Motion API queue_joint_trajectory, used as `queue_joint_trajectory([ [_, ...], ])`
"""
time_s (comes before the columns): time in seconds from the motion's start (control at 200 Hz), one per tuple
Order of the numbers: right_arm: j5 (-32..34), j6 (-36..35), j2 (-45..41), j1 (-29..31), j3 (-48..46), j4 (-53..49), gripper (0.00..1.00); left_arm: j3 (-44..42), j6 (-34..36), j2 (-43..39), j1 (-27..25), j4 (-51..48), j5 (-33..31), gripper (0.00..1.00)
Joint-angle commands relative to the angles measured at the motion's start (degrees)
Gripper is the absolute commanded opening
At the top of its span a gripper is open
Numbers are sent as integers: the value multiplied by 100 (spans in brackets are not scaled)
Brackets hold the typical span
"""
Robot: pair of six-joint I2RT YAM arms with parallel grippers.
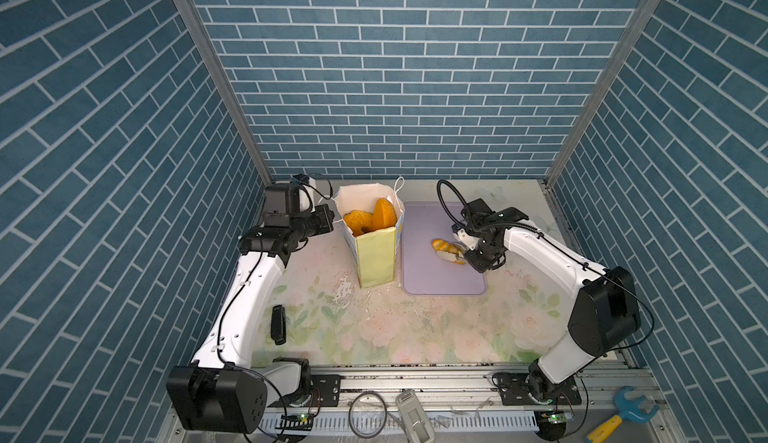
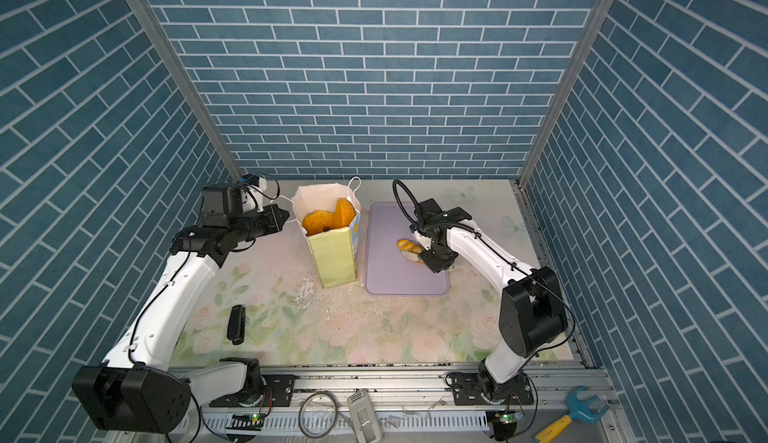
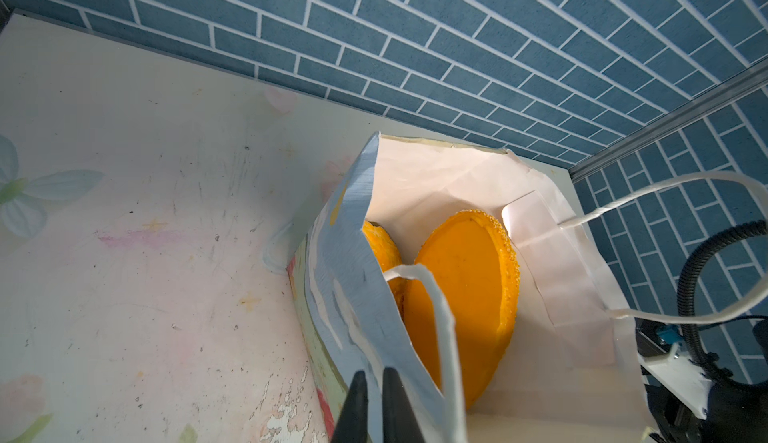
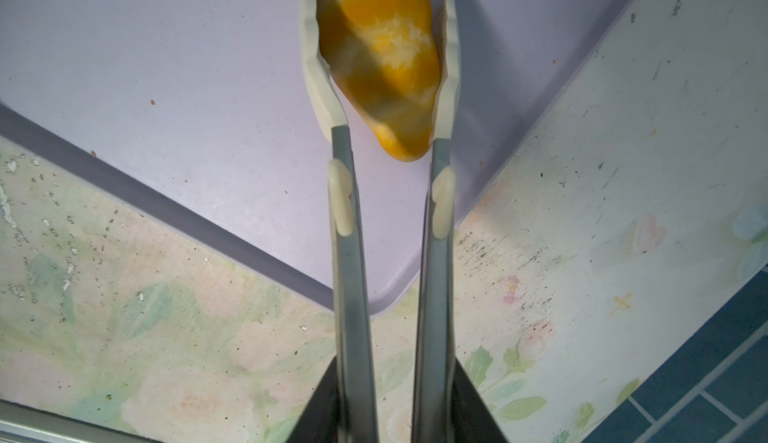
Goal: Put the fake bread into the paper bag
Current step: 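Close the tongs on the pale striped roll, then lift the striped roll with the tongs and carry it over the bag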
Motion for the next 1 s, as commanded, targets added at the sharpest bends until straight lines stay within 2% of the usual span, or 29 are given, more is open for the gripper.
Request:
queue_joint_trajectory([
  [0.0, -147, 193, -175, 34, 176, -64, 31, 126, 41, 41, -25, 20, -11, 11],
  [0.42, -167, 409, -543, 30, 295, 175, 26, 133, 18, -55, -25, -43, -26, 12],
  [0.82, -165, 805, -1371, 34, 152, 453, 25, 99, -48, -338, -21, -101, -113, 41],
  [0.99, -122, 942, -1718, 31, 141, 448, 25, 117, -35, -445, -25, -121, -113, 47],
])
